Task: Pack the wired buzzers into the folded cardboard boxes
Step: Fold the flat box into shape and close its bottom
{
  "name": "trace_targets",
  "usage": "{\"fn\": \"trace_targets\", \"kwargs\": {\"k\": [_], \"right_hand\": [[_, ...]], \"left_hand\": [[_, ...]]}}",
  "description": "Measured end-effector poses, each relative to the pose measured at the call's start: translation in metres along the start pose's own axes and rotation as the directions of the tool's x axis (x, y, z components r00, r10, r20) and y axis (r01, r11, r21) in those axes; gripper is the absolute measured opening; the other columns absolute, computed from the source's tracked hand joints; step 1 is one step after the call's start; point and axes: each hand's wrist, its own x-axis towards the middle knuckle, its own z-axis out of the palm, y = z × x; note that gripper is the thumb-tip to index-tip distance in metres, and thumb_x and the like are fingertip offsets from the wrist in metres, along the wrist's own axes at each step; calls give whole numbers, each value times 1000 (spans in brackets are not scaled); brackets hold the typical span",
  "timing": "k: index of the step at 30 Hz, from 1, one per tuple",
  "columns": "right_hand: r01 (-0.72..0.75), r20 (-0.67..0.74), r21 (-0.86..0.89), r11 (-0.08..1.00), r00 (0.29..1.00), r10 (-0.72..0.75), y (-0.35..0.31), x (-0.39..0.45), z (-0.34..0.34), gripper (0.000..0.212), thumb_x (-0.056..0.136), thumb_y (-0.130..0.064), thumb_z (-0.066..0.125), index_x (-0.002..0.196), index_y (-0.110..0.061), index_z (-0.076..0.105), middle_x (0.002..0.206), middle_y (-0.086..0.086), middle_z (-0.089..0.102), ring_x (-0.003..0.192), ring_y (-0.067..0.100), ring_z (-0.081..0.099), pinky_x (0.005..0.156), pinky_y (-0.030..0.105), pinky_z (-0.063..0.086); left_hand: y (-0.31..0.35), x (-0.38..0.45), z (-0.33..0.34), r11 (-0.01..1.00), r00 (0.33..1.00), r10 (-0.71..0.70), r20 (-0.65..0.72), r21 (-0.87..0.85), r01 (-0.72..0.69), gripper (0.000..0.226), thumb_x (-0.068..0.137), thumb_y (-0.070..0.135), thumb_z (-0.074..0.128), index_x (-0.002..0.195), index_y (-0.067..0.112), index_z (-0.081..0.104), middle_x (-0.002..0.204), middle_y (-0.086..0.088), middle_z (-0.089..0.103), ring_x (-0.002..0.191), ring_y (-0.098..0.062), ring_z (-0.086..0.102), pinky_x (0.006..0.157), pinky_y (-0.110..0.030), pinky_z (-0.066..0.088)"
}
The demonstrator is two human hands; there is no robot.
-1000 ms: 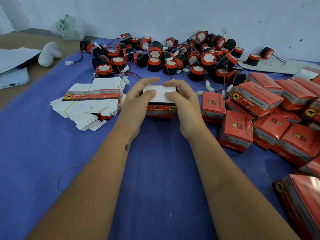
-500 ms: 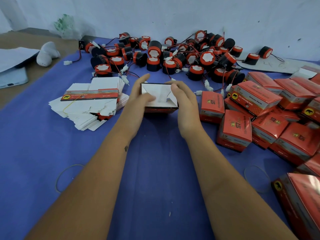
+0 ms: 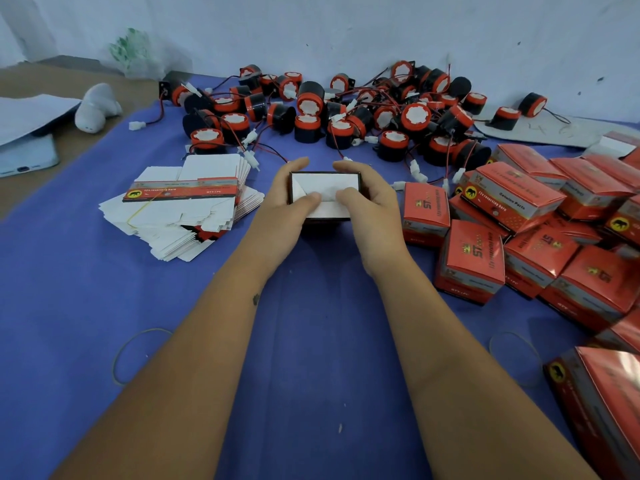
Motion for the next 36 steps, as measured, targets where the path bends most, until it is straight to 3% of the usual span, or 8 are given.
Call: {"fn": "trace_targets", "kwargs": {"k": [8,10,13,18,22,26,33,36], "right_hand": [[-68,-55,-21,997,996,67,1,1,6,29,101,-30,42,119,-28,65,117,-22,53,99,-22,46,83,6,36],[-88,-107,-137,987,992,73,6,3,5,29,101,-38,39,114,-34,65,119,-18,54,111,-6,47,97,21,37],[-86,-135,-159,984,989,65,6,2,3,20,98,-30,48,105,-31,66,121,-3,59,113,12,54,101,36,44],[64,-133,-129,990,988,-81,4,3,1,54,81,1,57,128,-25,54,130,1,52,118,13,52,93,29,52],[119,-114,-249,961,982,-151,7,4,4,86,77,4,60,148,-34,29,134,4,45,118,15,50,88,23,51],[108,-61,-424,899,987,-147,12,5,3,79,77,3,58,144,-34,38,137,1,40,121,12,41,84,6,37],[121,15,-333,935,992,-123,12,1,4,66,88,1,57,142,-33,40,132,-9,49,105,-2,53,71,10,47],[78,73,-323,943,996,-58,14,2,6,64,93,0,51,145,-34,37,114,-13,58,94,0,58,68,9,46]], "left_hand": [[7,8,8,1000,994,2,-107,-12,-4,57,97,45,36,152,32,29,137,15,43,120,3,46,105,-23,37],[2,10,9,979,989,-13,-149,197,43,49,104,47,26,151,35,31,146,-1,44,135,-18,41,114,-40,32],[-7,-1,5,823,997,35,-64,568,8,49,105,46,14,154,39,21,119,5,51,112,-18,46,88,-31,34],[-2,1,5,987,999,27,-41,162,-20,66,95,13,49,152,37,26,131,9,56,111,-2,56,87,-19,49],[-1,-3,7,946,987,155,43,281,-161,80,83,-6,63,147,31,29,130,8,55,114,-1,56,92,-13,46],[-2,1,1,935,997,67,46,345,-79,69,82,-7,56,130,39,39,110,28,55,100,13,56,81,-8,46],[-4,3,-15,944,944,-10,-331,309,118,65,77,9,51,141,5,40,143,-15,45,132,-35,42,101,-43,44],[0,1,-24,988,978,49,-204,151,-18,82,80,14,53,154,29,24,152,9,39,135,-7,40,103,-28,44]]}}
